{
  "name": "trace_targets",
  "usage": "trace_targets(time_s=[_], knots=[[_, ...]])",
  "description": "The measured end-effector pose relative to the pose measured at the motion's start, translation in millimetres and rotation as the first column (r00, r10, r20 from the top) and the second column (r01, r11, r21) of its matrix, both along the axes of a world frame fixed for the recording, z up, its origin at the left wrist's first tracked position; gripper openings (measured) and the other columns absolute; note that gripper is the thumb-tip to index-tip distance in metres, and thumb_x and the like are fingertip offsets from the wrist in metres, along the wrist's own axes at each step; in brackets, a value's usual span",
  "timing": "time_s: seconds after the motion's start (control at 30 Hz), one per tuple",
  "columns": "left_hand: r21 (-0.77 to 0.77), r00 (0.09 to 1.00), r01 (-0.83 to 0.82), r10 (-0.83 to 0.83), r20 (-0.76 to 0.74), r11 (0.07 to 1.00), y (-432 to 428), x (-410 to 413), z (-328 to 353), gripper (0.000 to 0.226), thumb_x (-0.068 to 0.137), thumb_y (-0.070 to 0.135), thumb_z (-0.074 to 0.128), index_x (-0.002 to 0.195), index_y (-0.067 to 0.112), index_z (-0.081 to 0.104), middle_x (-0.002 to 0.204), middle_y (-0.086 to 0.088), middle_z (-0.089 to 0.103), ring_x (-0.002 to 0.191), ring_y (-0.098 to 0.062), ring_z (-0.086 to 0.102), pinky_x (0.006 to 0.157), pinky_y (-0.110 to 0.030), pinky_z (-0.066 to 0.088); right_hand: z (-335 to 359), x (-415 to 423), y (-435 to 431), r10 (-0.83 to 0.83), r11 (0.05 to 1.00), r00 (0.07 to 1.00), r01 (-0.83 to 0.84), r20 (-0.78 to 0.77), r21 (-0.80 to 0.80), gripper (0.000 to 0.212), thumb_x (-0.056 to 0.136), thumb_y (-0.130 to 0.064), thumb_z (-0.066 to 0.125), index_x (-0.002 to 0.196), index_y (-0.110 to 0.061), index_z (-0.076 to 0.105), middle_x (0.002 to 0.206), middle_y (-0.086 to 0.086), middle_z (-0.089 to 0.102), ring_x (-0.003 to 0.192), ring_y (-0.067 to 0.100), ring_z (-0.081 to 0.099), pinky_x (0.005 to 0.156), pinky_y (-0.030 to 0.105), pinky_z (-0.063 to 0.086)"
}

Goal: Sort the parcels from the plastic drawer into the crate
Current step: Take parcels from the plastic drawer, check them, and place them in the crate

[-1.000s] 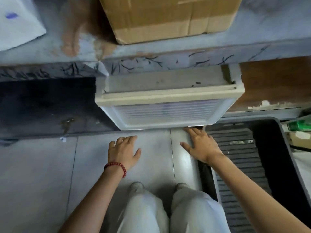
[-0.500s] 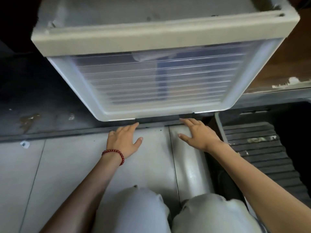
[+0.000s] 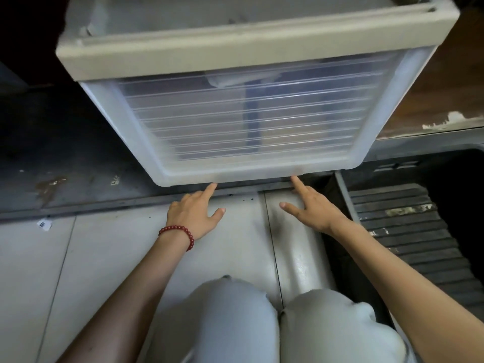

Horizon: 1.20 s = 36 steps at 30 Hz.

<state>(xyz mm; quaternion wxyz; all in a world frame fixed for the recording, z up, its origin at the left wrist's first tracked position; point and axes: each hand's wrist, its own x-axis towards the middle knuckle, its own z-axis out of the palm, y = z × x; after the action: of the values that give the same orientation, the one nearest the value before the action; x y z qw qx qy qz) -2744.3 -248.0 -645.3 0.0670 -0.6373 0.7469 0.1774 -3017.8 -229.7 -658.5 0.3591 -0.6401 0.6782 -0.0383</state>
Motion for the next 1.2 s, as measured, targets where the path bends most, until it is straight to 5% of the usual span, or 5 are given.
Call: trace_targets(time_s=[0.27,0.53,0.77,1.2], knots=[[-0.090,0.999,0.050,-0.051,-0.008,0.995,50,11,34,0.057,0.093,0.055,0.041,0.144,0.030,0.034,0.139,0.004,0.050,0.124,-0.022,0.048,0.097,-0.035,0.042,33,-15,57,0.084,0.992,0.995,-0.089,-0.057,-0.086,0.067,0.095,-0.050,0.048,0.151,-0.037,0.015,0.141,0.001,0.047,0.121,0.022,0.052,0.101,0.040,0.042],[-0.253,0.981,0.044,-0.090,-0.170,0.966,119,24,72,0.082,0.067,0.072,0.024,0.133,0.029,0.049,0.108,0.011,0.065,0.099,-0.019,0.063,0.077,-0.034,0.050,81,-18,126,0.067,0.925,0.997,-0.074,-0.033,-0.373,0.045,0.096,-0.043,0.047,0.141,-0.035,0.040,0.122,-0.012,0.061,0.092,0.005,0.060,0.074,0.024,0.044],[-0.415,0.958,-0.040,-0.082,-0.274,0.909,134,18,113,0.045,0.083,0.058,0.050,0.123,0.038,0.053,0.099,0.018,0.061,0.097,-0.011,0.060,0.080,-0.033,0.049,119,-13,138,-0.011,0.804,0.997,0.056,0.078,-0.592,0.034,0.095,-0.044,0.051,0.127,-0.037,0.052,0.101,-0.021,0.061,0.084,0.002,0.060,0.061,0.019,0.044],[-0.401,0.964,-0.109,-0.003,-0.267,0.909,79,10,161,0.032,0.087,0.058,0.051,0.110,0.037,0.044,0.089,0.015,0.057,0.080,-0.011,0.058,0.061,-0.026,0.038,167,5,85,-0.086,0.828,0.996,0.089,0.030,-0.553,0.040,0.093,-0.055,0.047,0.126,-0.033,0.044,0.099,-0.016,0.066,0.093,0.019,0.064,0.066,0.031,0.043]])
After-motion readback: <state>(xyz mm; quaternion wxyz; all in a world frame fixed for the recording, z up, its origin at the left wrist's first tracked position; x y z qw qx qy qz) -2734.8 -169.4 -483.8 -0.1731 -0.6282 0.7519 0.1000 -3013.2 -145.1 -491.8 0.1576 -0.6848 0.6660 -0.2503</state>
